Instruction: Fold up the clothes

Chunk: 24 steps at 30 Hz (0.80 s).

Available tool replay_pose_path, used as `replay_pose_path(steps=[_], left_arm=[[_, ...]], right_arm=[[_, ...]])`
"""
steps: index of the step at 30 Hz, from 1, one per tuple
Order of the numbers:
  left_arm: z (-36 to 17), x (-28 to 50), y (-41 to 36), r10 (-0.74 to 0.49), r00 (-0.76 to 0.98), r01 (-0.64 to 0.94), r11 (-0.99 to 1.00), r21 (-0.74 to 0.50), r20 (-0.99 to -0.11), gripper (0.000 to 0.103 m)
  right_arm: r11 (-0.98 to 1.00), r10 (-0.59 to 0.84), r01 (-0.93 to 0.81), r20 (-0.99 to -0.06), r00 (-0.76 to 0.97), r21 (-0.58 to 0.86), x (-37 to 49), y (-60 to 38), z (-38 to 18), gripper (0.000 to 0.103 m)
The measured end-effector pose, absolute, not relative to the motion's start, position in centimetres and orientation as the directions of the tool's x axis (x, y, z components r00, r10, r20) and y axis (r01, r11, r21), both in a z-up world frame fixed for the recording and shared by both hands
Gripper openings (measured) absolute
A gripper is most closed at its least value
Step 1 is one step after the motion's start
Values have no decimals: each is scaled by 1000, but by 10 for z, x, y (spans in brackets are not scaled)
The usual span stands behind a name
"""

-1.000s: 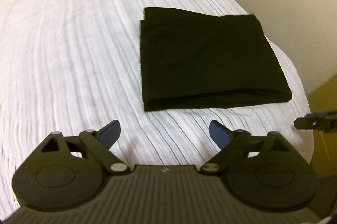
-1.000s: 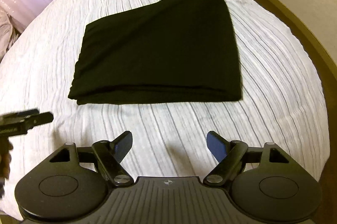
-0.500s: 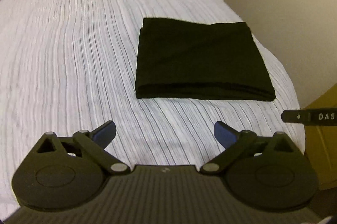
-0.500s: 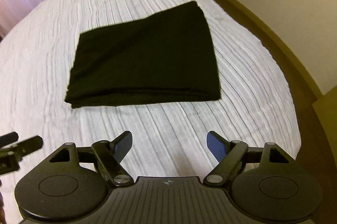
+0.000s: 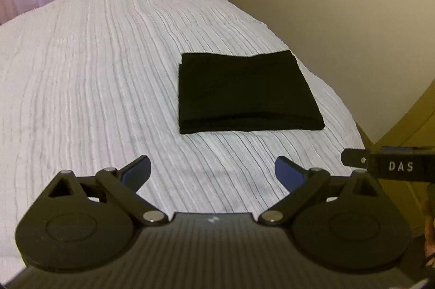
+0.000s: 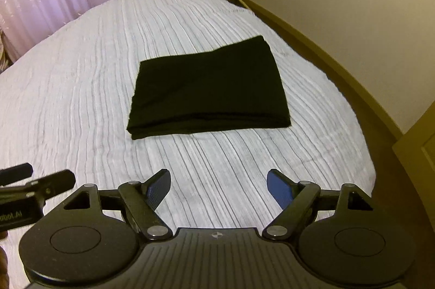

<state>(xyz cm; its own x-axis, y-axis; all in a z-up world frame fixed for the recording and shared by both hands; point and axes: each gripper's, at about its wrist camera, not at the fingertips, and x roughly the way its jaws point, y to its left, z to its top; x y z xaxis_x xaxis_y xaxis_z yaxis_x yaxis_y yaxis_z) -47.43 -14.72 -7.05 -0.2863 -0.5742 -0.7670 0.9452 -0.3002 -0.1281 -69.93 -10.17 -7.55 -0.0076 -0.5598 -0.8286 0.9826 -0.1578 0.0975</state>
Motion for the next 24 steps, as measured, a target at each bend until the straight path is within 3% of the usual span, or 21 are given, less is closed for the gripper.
replay_pose_path(steps=[24], left_arm=[[-47, -469, -95, -628, -257, 960, -254, -119, -735, 98]], right_arm=[[-104, -603, 992, -798, -6, 72, -682, -48, -40, 81]])
